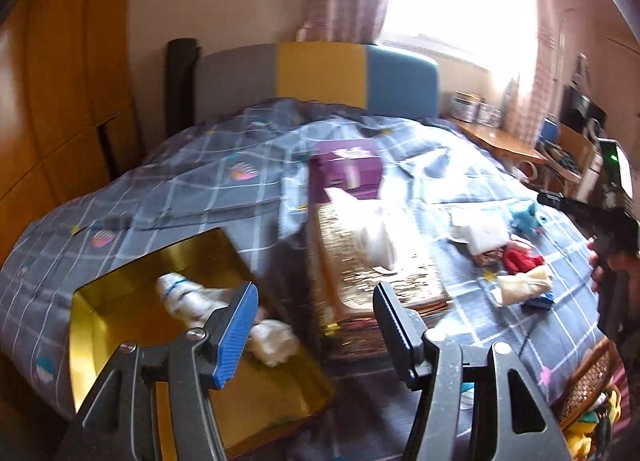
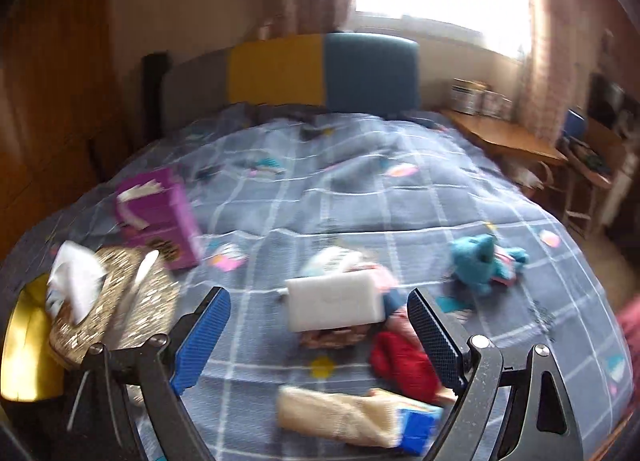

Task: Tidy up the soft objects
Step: 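Move the left tool back over the remaining items on the bed, then grasp the white sponge block with the left tool and lift it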

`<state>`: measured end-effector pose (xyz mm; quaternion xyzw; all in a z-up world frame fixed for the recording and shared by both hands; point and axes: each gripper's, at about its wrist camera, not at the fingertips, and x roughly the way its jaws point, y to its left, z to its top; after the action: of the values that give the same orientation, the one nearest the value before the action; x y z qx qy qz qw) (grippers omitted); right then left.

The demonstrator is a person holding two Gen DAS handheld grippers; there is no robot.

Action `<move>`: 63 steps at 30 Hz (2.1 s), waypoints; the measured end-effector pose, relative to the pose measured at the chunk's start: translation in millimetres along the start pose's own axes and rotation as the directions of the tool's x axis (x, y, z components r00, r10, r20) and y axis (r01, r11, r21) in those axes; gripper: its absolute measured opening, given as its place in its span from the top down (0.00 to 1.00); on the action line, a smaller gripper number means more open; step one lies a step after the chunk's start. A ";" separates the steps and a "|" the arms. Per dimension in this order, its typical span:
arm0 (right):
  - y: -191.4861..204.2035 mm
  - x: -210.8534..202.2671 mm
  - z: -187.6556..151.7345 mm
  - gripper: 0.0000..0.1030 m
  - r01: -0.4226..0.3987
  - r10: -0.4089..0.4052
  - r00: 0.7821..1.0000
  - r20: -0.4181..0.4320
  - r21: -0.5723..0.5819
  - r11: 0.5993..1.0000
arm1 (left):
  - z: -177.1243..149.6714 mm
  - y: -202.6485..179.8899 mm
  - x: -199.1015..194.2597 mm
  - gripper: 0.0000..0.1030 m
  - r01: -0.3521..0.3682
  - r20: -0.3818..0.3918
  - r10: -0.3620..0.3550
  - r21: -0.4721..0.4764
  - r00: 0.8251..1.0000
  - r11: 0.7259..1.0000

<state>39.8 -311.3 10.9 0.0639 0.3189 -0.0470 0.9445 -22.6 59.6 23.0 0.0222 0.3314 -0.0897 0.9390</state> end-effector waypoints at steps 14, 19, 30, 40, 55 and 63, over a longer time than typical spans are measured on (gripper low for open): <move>-128.5 42.3 -17.6 0.12 0.157 -0.124 0.987 -0.102 0.450 0.879 | 34.8 -107.5 43.3 0.48 0.132 -0.082 -0.115 0.234 0.990 0.963; -135.2 41.8 -22.2 0.11 0.130 -0.086 0.990 -0.110 0.505 0.853 | 42.0 -158.0 82.6 0.44 0.169 -0.170 -0.115 0.352 0.979 0.921; -141.2 45.0 -25.8 0.10 0.072 -0.011 0.994 -0.112 0.556 0.828 | 47.9 -251.3 168.4 0.23 0.269 -0.300 -0.128 0.499 0.945 0.824; -153.1 50.9 -33.7 0.10 0.021 0.069 0.991 -0.117 0.633 0.774 | 42.3 -302.5 222.4 0.19 0.260 -0.303 -0.061 0.677 0.951 0.689; -156.0 53.8 -35.4 0.09 0.022 0.076 0.989 -0.123 0.644 0.765 | 55.2 -302.4 246.5 0.45 0.338 -0.342 -0.144 0.620 0.929 0.708; -136.8 59.4 -30.6 0.11 0.004 0.096 0.984 -0.151 0.555 0.832 | 72.1 -253.0 240.4 0.46 0.331 -0.394 -0.167 0.395 0.904 0.857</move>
<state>50.9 -444.6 -61.8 0.3455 0.3707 -0.1086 0.8552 159.3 -233.3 -67.0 0.2119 0.4611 -0.2817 0.8143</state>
